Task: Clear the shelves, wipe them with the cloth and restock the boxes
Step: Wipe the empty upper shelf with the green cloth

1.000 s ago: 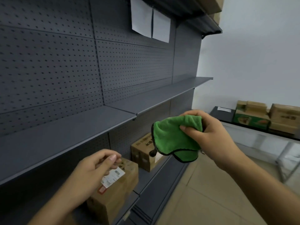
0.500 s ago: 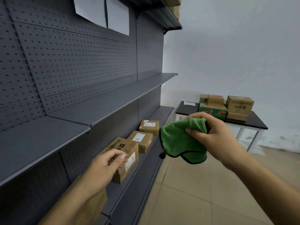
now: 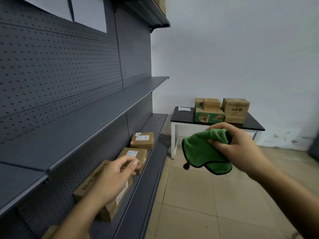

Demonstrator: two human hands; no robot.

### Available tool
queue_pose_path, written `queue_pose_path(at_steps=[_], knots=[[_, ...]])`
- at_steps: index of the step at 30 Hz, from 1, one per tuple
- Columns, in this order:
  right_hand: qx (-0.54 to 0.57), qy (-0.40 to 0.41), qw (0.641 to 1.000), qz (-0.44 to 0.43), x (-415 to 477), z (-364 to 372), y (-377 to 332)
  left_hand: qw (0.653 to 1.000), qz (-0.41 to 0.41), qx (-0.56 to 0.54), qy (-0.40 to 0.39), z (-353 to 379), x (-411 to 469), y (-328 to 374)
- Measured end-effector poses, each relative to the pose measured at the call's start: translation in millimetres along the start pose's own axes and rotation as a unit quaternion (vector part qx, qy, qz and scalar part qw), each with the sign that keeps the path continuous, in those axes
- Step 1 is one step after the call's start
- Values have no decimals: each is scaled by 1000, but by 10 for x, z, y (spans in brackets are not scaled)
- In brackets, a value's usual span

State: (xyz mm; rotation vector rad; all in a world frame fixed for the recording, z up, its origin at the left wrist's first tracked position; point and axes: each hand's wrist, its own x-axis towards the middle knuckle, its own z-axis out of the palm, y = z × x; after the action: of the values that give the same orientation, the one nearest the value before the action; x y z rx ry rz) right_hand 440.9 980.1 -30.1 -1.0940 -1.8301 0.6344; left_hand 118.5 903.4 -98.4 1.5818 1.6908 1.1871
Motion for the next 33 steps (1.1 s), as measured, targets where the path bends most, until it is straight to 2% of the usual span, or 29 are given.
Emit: queue_pose_path(at_steps=[12,27,33], knots=[[-101,-66,993,10,1083,-165,1293,999,-20,28,3,771,1514,-69],[-117,-107,987,36,2819,-540,2655,998,-48,49,15,1743,3520,-70],[-116,-122,985,28,3612,-434,2987,996,-60,68,-21,1952,4312,-334]])
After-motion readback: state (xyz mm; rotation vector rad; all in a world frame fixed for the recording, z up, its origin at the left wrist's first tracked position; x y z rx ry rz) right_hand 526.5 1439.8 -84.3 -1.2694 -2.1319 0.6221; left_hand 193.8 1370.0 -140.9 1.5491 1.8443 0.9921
